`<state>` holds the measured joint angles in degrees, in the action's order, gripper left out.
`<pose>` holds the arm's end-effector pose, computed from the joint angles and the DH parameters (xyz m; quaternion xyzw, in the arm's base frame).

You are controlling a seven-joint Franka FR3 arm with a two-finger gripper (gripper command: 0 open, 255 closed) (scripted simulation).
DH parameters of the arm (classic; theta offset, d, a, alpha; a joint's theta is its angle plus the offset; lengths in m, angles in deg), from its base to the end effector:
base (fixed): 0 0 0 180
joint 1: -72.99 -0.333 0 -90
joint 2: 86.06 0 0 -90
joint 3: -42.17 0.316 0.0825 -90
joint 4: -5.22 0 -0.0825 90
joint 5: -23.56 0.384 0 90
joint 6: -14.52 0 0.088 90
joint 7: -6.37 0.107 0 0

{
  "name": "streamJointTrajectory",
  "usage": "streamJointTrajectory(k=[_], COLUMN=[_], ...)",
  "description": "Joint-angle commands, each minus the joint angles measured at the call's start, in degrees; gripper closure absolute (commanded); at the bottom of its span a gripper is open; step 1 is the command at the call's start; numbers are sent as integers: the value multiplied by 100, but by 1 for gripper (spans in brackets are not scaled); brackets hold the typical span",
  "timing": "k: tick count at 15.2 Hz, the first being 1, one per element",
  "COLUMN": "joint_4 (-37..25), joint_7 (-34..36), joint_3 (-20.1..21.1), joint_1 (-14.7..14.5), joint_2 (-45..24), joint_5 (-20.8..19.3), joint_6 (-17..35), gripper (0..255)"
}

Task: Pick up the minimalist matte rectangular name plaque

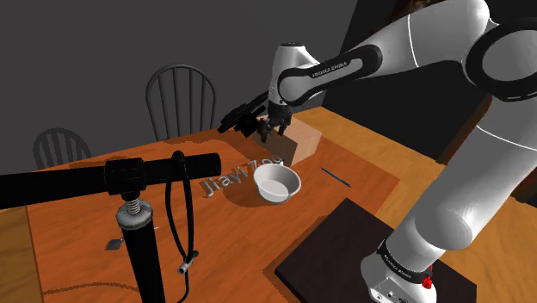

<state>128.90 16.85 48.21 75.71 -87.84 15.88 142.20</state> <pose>0.5445 0.0272 0.3875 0.9982 -0.0225 0.0256 0.0494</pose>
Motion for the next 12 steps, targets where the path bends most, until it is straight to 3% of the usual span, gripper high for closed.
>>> streamJointTrajectory(k=[1, 12], joint_4=[-214, -2131], joint_7=[69, 282], joint_3=[2, -73], joint_1=[-7, -129], joint_2=[-424, -2925], joint_5=[-47, -214], joint_6=[147, 425], gripper=[0, 0])
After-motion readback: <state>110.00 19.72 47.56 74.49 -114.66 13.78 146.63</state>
